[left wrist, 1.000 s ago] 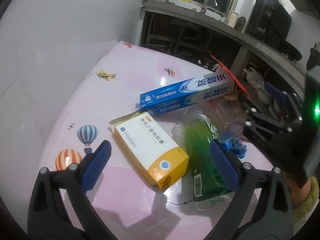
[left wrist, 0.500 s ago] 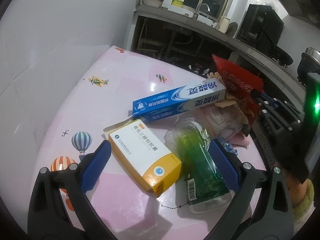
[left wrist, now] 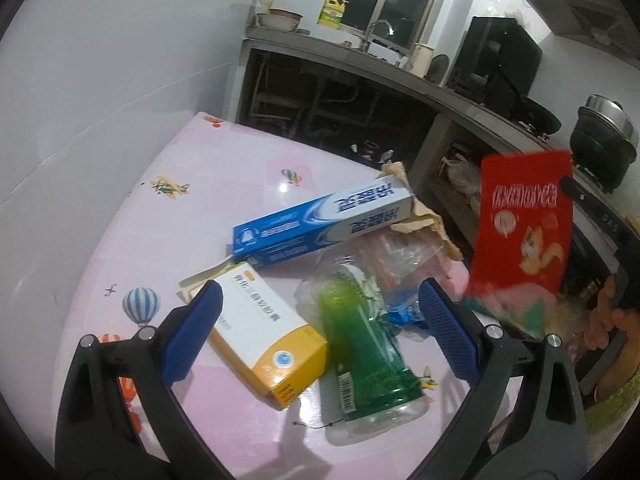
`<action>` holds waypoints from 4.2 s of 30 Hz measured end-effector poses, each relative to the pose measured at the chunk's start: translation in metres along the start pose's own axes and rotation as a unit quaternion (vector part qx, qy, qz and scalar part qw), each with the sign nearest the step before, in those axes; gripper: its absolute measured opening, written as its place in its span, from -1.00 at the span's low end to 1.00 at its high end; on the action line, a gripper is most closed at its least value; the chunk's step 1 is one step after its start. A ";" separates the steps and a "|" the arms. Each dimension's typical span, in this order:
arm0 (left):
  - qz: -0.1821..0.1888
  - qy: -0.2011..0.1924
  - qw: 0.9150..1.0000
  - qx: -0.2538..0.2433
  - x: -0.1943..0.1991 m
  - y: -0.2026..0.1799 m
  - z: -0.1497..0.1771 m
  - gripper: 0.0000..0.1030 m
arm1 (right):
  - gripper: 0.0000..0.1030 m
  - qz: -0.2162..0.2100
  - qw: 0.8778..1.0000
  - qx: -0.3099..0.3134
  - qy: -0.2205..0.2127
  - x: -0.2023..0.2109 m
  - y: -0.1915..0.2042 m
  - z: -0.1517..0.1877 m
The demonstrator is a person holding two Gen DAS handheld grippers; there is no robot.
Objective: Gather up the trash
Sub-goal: 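Lift the red snack bag with the right tool while the left tool reaches toward the blue candy wrapper, then grasp the blue candy wrapper with the left tool while the right tool holds the red bag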
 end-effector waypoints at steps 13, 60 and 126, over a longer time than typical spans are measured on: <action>0.068 0.021 0.997 -0.014 -0.006 -0.060 0.013 0.82 | -0.94 -0.044 0.976 -0.187 0.107 0.028 -0.065 0.068; 0.241 0.260 0.916 -0.190 -0.053 -0.238 0.206 -0.73 | 0.08 -0.187 0.817 -0.489 0.241 0.017 -0.123 0.216; -0.038 0.042 0.811 -0.582 -0.071 -0.185 0.124 -0.97 | -0.93 -0.160 0.859 -0.416 0.254 0.056 -0.116 0.206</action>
Point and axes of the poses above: each gripper's, at about its wrist camera, not at the fingertips, and x roughly against the way its jaws point, y to its left, z to its underside, the point moved 10 cm from there along -x, roughly the way its jaws point, and after that the axes turned 14 degrees about -y, right-handed, at the moved point
